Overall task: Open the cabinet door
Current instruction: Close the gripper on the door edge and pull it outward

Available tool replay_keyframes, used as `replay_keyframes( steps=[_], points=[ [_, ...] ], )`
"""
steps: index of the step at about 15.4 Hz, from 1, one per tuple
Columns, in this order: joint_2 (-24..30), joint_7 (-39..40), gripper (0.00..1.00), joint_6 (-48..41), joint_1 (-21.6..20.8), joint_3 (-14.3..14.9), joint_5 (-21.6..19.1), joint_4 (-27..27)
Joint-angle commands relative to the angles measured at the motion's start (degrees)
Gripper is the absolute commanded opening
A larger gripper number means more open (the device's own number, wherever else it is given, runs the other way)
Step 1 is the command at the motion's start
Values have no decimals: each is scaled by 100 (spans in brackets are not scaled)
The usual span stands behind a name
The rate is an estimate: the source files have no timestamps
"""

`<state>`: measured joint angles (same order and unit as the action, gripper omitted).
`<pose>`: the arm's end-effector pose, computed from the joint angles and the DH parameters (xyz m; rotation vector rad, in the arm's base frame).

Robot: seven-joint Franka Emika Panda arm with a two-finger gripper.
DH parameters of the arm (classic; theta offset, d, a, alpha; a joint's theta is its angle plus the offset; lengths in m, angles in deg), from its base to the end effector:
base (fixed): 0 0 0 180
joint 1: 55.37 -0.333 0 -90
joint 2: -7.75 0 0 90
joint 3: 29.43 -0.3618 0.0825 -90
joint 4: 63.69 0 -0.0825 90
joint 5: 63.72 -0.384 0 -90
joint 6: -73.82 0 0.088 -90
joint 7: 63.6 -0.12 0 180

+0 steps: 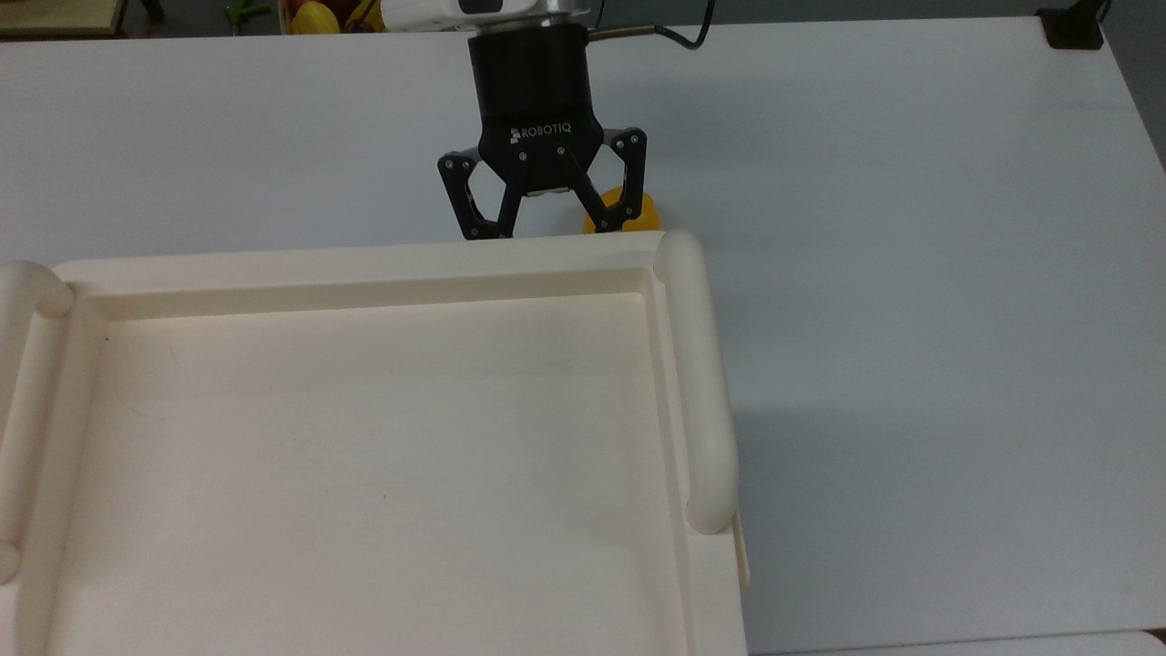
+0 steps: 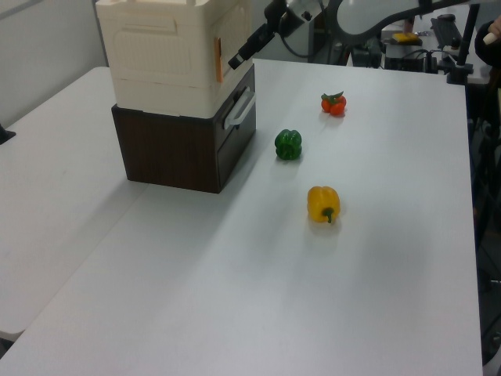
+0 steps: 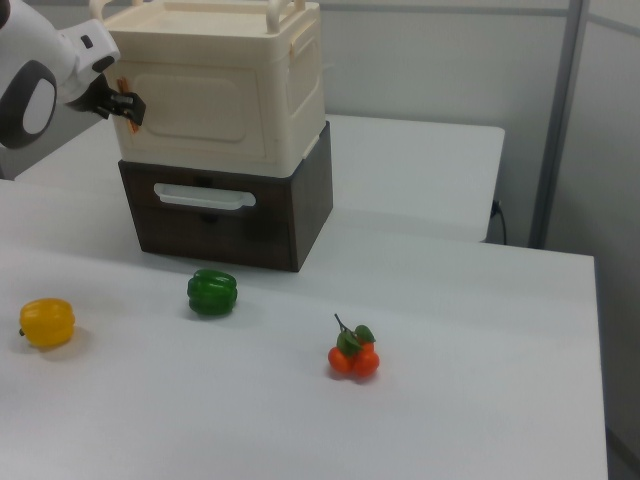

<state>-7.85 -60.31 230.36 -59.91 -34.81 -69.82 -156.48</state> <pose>0.7064 0.1106 0.6024 -2.7314 -0.1875 -1.2127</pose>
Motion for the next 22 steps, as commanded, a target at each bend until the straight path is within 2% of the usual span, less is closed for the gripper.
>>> replay_keyframes(
  steps=[1,2,5,7,14,17,19,22],
  points=[
    [-197,32,64,472,-82,11,65,156],
    [-224,32,64,569,-82,11,74,156],
    [-338,41,53,719,-143,11,91,235],
    [-417,41,51,825,-143,11,196,270],
    [-505,41,25,1018,-143,11,521,305],
    [-488,49,11,1027,-126,11,811,288],
    [-401,41,9,1010,-99,11,830,235],
    [-111,32,9,931,-64,11,812,-168]
  ],
)
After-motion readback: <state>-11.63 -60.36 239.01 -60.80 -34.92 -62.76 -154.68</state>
